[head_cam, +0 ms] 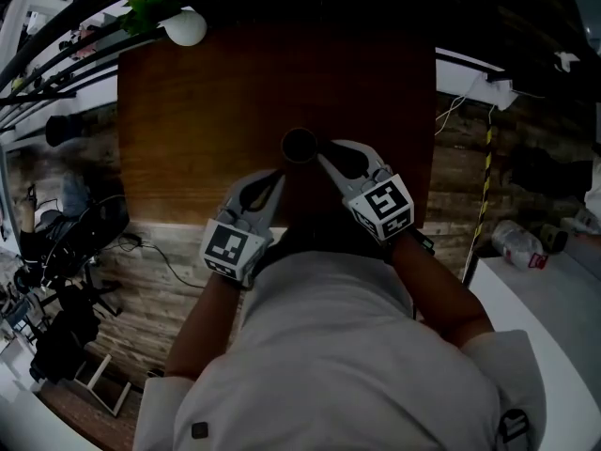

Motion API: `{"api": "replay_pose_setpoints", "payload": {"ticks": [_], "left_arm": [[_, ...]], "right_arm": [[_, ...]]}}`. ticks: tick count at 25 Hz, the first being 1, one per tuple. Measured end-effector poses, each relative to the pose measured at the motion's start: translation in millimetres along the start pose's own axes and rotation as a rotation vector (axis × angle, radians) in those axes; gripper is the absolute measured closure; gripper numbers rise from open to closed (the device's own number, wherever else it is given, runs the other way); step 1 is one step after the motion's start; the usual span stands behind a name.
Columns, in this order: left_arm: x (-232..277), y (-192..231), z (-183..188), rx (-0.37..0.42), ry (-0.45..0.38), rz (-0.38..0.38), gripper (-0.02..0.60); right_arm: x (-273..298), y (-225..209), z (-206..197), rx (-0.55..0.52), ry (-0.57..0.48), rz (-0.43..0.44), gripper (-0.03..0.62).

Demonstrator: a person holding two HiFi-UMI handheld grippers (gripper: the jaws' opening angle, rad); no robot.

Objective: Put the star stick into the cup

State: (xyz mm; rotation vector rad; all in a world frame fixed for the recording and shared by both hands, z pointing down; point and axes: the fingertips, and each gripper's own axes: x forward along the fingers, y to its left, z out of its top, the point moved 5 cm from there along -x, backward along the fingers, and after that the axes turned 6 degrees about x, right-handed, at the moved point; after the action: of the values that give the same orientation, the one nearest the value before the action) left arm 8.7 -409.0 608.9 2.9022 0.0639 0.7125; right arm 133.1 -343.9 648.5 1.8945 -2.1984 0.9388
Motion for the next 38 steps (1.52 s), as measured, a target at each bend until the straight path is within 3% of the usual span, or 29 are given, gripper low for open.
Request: {"api": "replay_pose_setpoints", "payload": {"ticks": [9,19,26,38], "left_arm": [[-13,-17,11,0.018,-0.026,0.001,0.578],[-34,-53,48,0.081,-0.105,-0.014,0.578],[-110,-63,73,0.157,-0.216,-0.006,0.578],[-180,-78,84,0.211,-0.312,-0.006,0.578]], "right_arm": [[-25,1,8,-0.02,-0.025,-0.063,0.445],[-75,24,38,-0.07,-0.109,-0.108,0.444],[-101,108,66,-0.152,-0.19,-0.144,0.444],[-120,194,74,-0.215,-0.256,-0.147,0.489]]}}
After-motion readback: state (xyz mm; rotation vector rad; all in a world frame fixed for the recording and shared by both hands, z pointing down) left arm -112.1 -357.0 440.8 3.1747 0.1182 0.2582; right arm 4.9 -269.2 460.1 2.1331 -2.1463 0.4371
